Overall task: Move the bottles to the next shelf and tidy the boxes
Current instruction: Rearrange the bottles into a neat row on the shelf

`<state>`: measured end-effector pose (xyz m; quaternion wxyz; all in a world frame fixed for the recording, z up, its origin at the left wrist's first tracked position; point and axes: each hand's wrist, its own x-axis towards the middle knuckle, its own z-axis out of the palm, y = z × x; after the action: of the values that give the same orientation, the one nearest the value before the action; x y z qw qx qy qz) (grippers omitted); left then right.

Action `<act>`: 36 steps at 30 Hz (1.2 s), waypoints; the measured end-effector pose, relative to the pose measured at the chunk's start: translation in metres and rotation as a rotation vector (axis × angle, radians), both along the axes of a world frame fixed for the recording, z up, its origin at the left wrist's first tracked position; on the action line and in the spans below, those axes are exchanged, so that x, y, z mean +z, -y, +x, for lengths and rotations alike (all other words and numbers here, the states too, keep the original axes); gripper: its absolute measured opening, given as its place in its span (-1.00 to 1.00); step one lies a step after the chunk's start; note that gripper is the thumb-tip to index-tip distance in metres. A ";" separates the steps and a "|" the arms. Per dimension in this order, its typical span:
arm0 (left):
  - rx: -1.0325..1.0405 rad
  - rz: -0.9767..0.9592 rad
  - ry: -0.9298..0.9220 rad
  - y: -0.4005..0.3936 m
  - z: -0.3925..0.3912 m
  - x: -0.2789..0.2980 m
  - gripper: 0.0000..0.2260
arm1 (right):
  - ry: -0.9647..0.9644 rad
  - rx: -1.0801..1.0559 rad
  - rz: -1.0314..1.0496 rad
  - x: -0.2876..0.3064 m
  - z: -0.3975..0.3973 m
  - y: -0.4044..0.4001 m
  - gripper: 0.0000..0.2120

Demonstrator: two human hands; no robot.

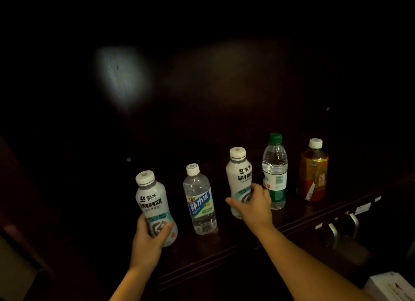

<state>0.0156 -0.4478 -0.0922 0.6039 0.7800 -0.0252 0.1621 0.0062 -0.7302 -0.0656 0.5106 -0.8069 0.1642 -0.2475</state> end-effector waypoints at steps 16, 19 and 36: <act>0.020 0.014 0.006 -0.001 0.000 -0.001 -0.45 | 0.236 -0.285 0.001 -0.022 -0.042 0.017 -0.56; 0.028 0.023 0.006 0.001 0.000 -0.002 -0.46 | 0.127 -0.450 -0.022 -0.012 -0.032 0.041 -0.35; 0.331 0.027 0.375 0.053 -0.061 0.013 -0.54 | 0.071 0.019 0.075 -0.011 -0.011 0.094 -0.25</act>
<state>-0.0450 -0.5006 -0.0797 0.5435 0.7377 -0.0110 0.4004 -0.0049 -0.8243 -0.0767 0.5481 -0.7795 0.1475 -0.2648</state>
